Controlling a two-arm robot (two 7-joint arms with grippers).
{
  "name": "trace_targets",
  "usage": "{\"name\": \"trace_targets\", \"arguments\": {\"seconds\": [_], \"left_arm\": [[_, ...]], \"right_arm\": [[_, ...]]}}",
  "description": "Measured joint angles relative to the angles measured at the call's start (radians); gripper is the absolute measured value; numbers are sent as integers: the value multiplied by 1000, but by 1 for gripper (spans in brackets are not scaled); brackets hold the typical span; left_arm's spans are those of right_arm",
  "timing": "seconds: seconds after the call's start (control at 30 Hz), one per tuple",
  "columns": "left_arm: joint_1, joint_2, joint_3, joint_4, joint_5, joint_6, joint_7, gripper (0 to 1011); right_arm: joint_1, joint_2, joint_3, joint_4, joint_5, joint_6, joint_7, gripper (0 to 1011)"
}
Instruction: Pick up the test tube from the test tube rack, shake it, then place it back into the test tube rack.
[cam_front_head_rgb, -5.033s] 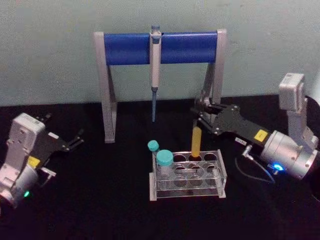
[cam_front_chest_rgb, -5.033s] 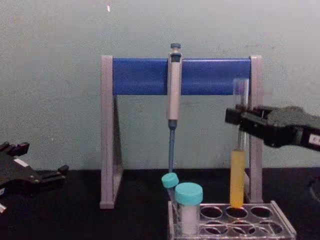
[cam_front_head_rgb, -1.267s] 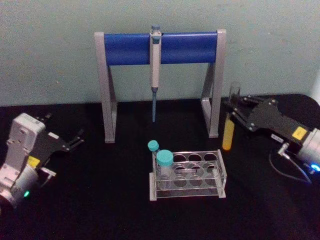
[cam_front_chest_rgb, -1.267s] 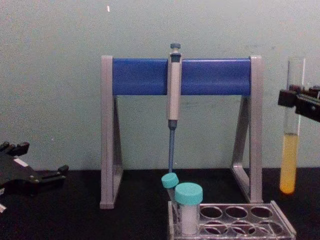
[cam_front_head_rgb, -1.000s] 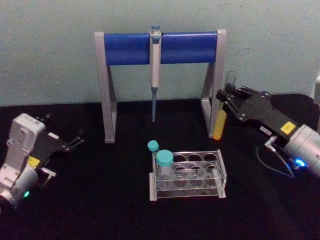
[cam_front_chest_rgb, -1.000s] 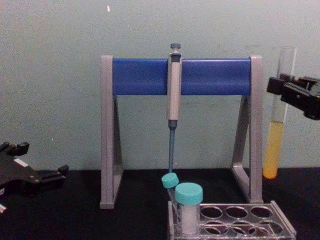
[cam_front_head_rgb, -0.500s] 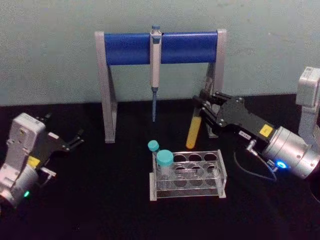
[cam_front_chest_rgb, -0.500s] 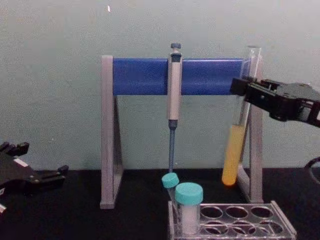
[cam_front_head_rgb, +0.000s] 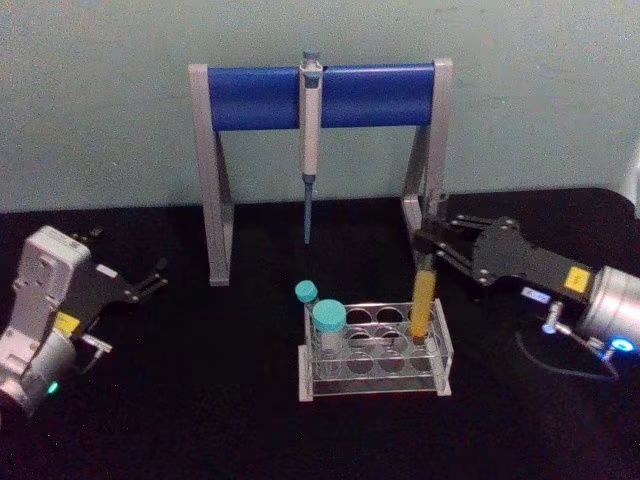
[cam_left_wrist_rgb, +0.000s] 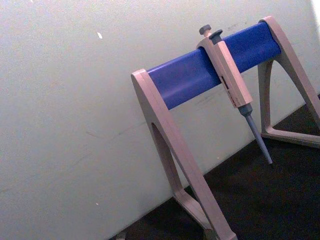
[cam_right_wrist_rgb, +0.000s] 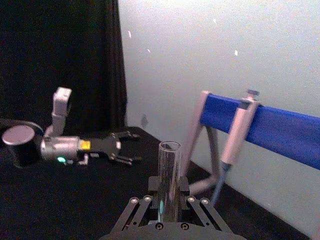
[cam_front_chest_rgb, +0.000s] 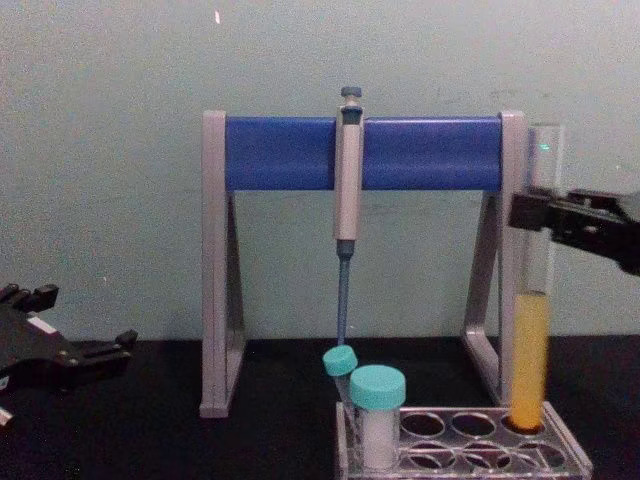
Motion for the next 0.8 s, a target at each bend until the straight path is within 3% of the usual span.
{"name": "trace_targets", "arguments": {"seconds": [0.17,0.37,0.5,0.8], "left_arm": [[0,0,0,0,0,0,0,1001],[0,0,0,0,0,0,0,1001],[0,0,0,0,0,0,0,1001],[0,0,0,0,0,0,0,1001]], "right_arm": [[-21,37,19,-23,-9,2,-50,235],[-31,38,28,-36,-100,-30,-153,235],[-29,9,29,-37,-173,-52,-216,235],[-1,-92,16,-3,-234,-92,-266,235]]}}
